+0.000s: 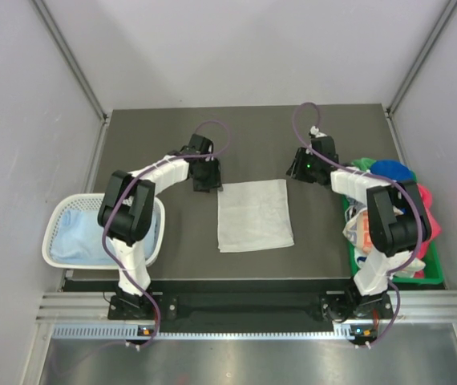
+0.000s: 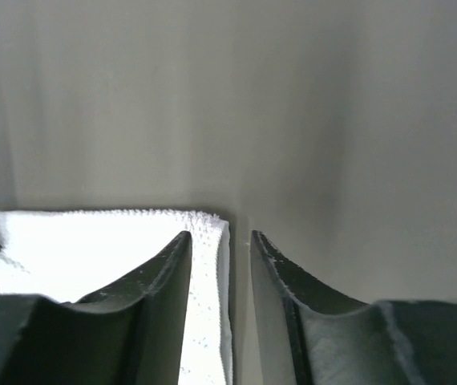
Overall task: Fold and stack the towels
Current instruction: Fold the towel
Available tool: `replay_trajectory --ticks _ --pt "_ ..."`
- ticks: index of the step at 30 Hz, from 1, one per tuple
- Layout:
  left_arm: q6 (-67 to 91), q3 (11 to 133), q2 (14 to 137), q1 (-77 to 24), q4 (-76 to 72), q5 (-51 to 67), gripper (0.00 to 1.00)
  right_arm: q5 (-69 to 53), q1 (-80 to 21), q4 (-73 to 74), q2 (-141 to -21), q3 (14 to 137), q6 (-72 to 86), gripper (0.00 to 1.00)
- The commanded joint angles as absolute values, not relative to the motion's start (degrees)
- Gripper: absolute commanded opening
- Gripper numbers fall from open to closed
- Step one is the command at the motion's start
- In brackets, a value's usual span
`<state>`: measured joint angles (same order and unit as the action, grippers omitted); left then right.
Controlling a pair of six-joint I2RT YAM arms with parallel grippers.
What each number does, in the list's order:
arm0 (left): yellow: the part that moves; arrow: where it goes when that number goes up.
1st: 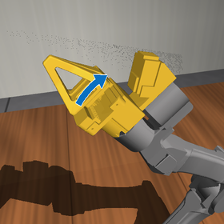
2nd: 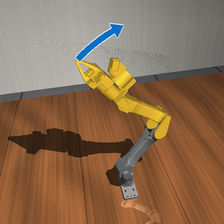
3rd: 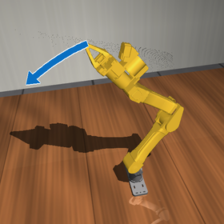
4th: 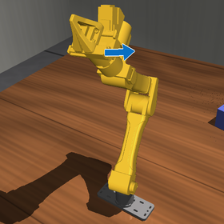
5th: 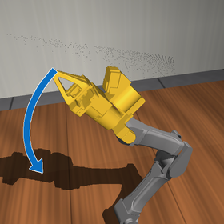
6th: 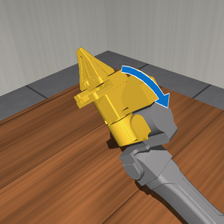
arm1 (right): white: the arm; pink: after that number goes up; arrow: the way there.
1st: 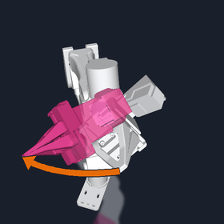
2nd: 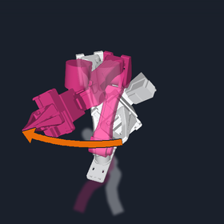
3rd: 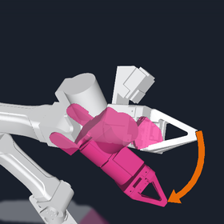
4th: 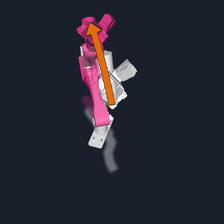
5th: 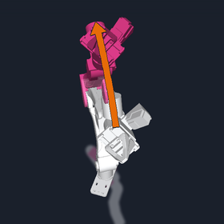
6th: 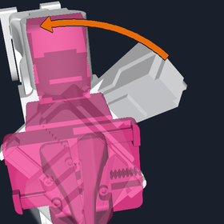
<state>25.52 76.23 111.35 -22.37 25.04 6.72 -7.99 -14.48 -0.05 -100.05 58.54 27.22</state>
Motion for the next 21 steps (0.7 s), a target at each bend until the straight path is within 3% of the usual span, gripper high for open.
replay_trajectory --ticks 1,21 --pt "25.5 75.6 110.7 -22.8 21.7 8.2 0.54 -4.9 -16.4 1.5 -100.3 59.1 24.1 0.37" --pt "28.2 77.6 117.1 -24.7 22.4 1.0 0.41 -1.1 -20.3 5.8 -107.8 65.1 21.4 0.35"
